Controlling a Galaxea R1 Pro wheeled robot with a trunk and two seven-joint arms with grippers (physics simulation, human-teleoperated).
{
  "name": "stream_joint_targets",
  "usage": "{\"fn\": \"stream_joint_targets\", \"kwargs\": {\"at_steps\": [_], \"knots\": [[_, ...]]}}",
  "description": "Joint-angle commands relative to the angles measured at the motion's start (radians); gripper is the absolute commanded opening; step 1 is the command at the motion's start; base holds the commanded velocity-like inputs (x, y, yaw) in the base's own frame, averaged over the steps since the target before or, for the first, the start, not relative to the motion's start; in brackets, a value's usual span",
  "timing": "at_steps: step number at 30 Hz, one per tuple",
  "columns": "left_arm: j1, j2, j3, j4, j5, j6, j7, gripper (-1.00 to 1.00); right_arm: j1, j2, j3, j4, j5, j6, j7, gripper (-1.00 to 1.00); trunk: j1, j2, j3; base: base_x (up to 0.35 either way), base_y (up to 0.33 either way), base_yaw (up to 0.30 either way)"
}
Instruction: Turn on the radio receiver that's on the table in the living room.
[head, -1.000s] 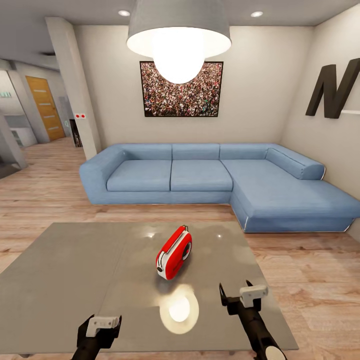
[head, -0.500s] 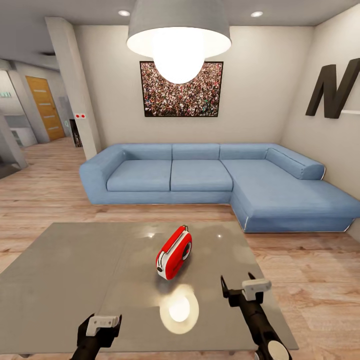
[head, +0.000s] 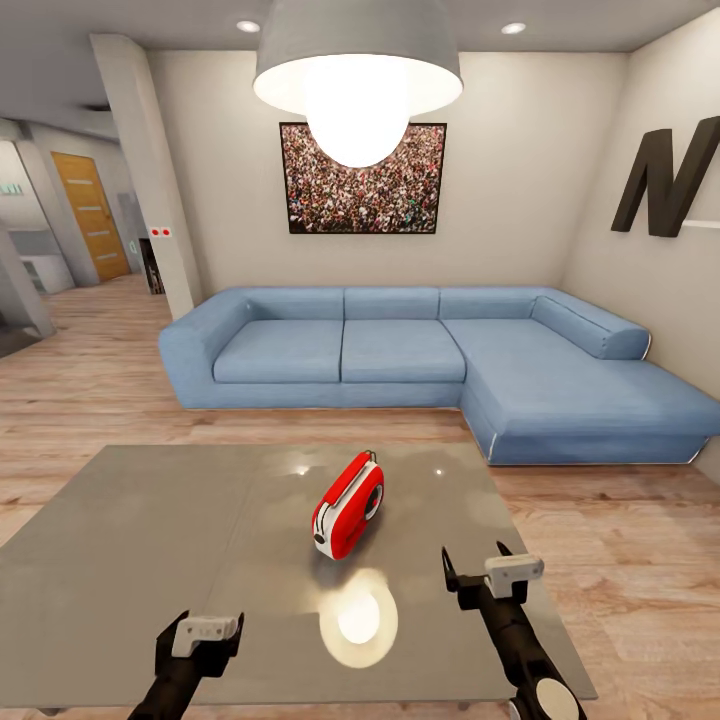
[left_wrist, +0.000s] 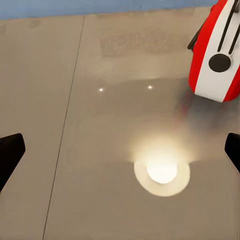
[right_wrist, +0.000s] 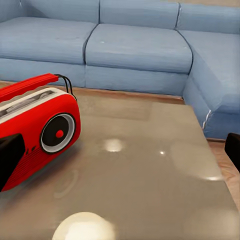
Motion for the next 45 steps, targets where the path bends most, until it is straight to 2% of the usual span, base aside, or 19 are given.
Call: {"fn": "stream_joint_targets", "kwargs": {"at_steps": [1, 10, 45], "knots": [[0.000, 0.000, 0.000, 0.000, 0.000, 0.000, 0.000, 1.00, 0.000, 0.000, 0.000, 0.000, 0.000, 0.000, 0.000, 1.00, 0.000, 0.000, 0.000, 0.000, 0.000, 0.000], [0.000, 0.000, 0.000, 0.000, 0.000, 0.001, 0.000, 1.00, 0.000, 0.000, 0.000, 0.000, 0.000, 0.000, 0.000, 1.00, 0.000, 0.000, 0.000, 0.037, -0.029, 0.000], [0.000, 0.000, 0.000, 0.000, 0.000, 0.002, 0.000, 1.00, 0.001, 0.001, 0.000, 0.000, 0.000, 0.000, 0.000, 1.00, 0.000, 0.000, 0.000, 0.121, -0.118, 0.000]]}}
